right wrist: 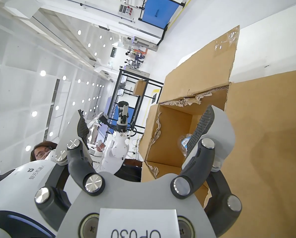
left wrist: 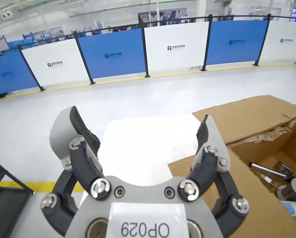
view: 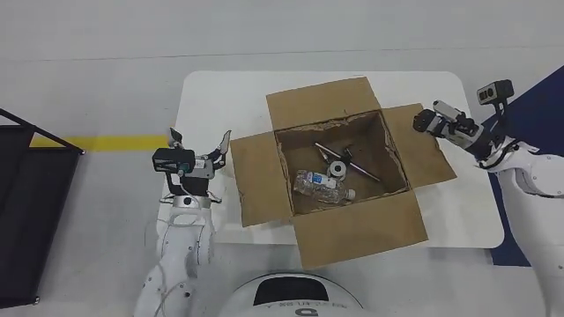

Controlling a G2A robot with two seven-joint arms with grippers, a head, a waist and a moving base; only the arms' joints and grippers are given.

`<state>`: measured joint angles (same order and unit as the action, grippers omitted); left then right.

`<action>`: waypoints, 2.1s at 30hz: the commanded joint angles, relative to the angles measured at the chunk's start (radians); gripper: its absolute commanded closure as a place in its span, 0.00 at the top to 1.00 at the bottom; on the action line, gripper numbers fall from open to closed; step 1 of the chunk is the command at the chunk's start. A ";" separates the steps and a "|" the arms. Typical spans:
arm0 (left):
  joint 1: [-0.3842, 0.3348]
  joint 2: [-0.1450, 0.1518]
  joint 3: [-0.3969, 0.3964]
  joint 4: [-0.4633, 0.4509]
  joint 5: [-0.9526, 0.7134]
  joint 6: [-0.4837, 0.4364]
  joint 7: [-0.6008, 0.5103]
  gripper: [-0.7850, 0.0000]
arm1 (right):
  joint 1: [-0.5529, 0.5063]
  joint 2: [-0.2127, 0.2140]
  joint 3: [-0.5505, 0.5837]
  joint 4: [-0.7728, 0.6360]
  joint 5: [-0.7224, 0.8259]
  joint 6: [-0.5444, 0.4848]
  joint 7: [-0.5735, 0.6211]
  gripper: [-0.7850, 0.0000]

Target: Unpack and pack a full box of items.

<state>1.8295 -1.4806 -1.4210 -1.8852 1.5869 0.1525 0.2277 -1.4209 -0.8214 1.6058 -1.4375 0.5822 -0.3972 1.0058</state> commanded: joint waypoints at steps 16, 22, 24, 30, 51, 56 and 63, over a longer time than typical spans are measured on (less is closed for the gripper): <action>-0.124 0.018 -0.070 0.240 -0.079 -0.121 -0.092 1.00 | 0.004 -0.043 -0.311 -0.342 -0.605 0.366 -0.403 1.00; -0.124 0.018 -0.070 0.240 -0.079 -0.121 -0.092 1.00 | 0.006 -0.045 -0.342 -0.356 -0.650 0.379 -0.374 1.00; -0.124 0.018 -0.070 0.240 -0.079 -0.121 -0.092 1.00 | 0.043 -0.052 -0.407 -0.377 -0.745 0.452 -0.347 0.47; -0.124 0.018 -0.070 0.240 -0.079 -0.121 -0.092 1.00 | 0.197 -0.102 -0.610 -0.360 -0.856 0.628 -0.341 0.00; -0.124 0.018 -0.070 0.240 -0.079 -0.121 -0.092 1.00 | 0.560 -0.277 -0.826 -0.005 -0.710 0.793 -0.516 0.00; -0.124 0.018 -0.070 0.240 -0.079 -0.121 -0.092 1.00 | 0.547 -0.281 -0.804 0.012 -0.710 0.773 -0.531 0.00; -0.124 0.018 -0.070 0.240 -0.079 -0.121 -0.092 1.00 | 0.419 -0.231 -0.725 -0.101 -0.796 0.622 -0.388 0.41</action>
<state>1.7057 -1.4628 -1.4910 -1.6456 1.5084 0.0313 0.1354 -0.9737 -1.0628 0.8609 -1.5152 -0.1962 0.2419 0.6016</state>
